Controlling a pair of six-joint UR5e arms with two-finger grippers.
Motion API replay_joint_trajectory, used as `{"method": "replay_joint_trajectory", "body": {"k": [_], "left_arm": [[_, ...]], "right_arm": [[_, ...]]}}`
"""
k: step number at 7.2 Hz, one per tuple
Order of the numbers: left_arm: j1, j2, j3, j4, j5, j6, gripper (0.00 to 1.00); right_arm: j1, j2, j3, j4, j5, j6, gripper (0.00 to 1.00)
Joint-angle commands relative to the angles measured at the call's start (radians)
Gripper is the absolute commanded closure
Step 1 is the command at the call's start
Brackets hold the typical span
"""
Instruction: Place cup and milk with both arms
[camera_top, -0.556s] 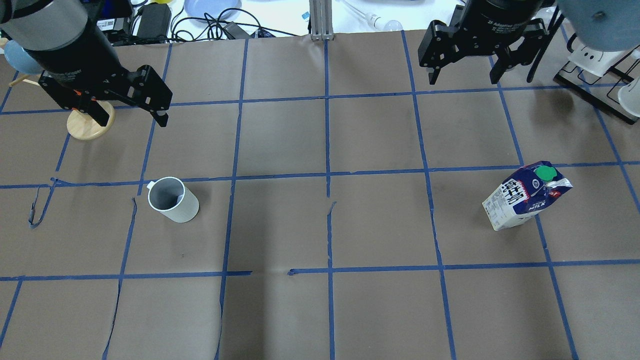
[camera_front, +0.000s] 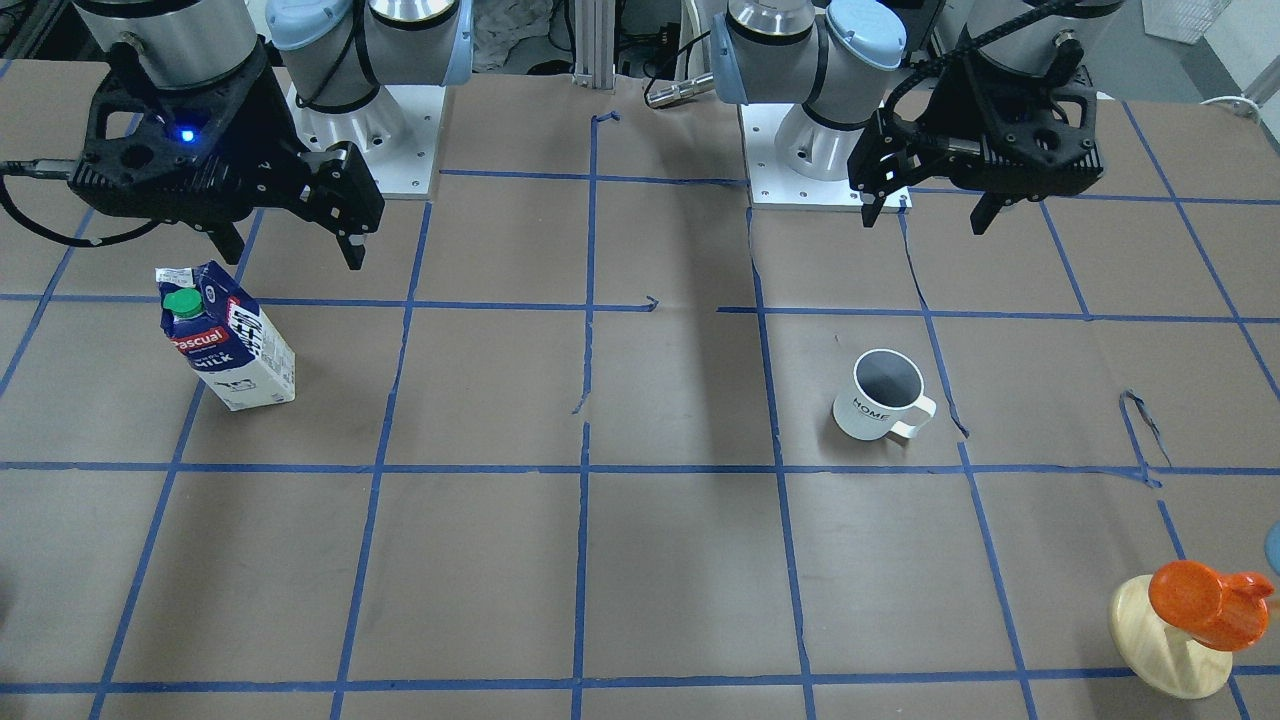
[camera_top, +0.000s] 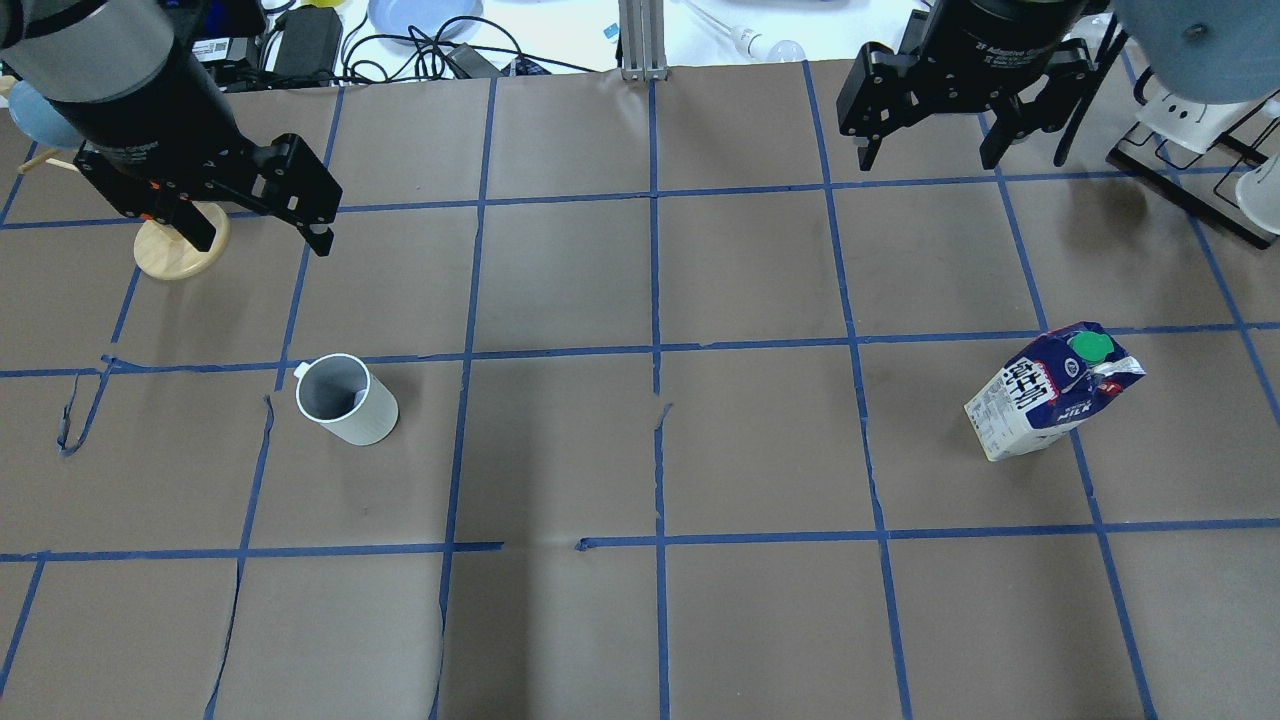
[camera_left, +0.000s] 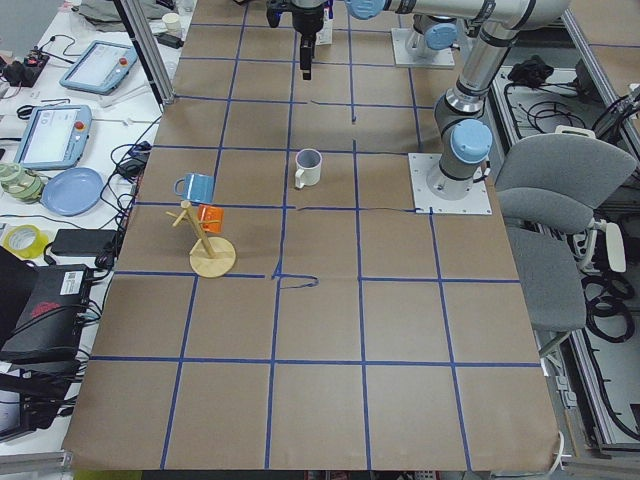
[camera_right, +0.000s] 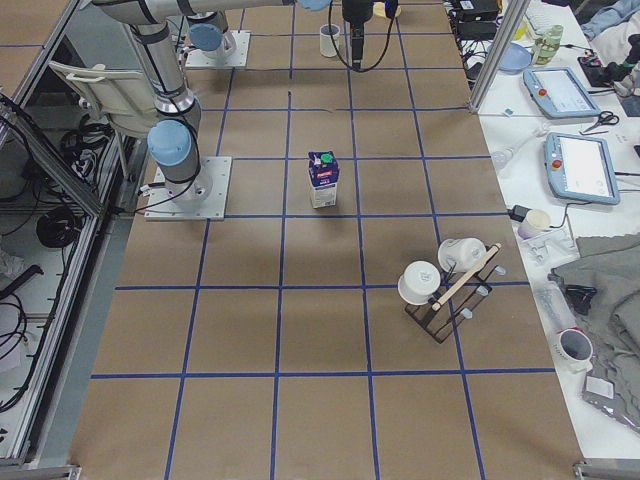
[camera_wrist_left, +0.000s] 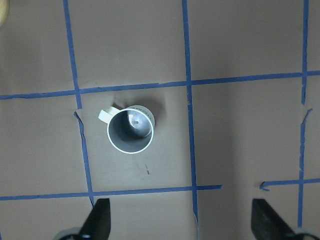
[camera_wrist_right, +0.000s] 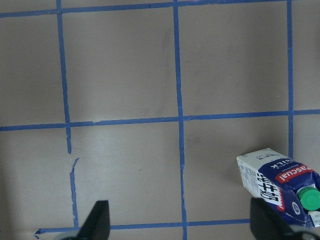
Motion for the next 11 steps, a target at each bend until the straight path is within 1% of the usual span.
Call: {"method": "replay_joint_trajectory", "body": {"k": [1, 4, 11], "left_arm": [[0.001, -0.004, 0.004, 0.015, -0.002, 0.000, 0.00], [0.007, -0.018, 0.007, 0.023, -0.010, -0.003, 0.00], [0.007, -0.015, 0.001, 0.025, -0.010, -0.014, 0.00]], "right_arm": [[0.000, 0.000, 0.000, 0.000, 0.000, 0.000, 0.00], [0.000, -0.001, 0.000, 0.001, -0.002, 0.000, 0.00], [0.000, 0.000, 0.002, 0.000, -0.002, 0.000, 0.00]]}}
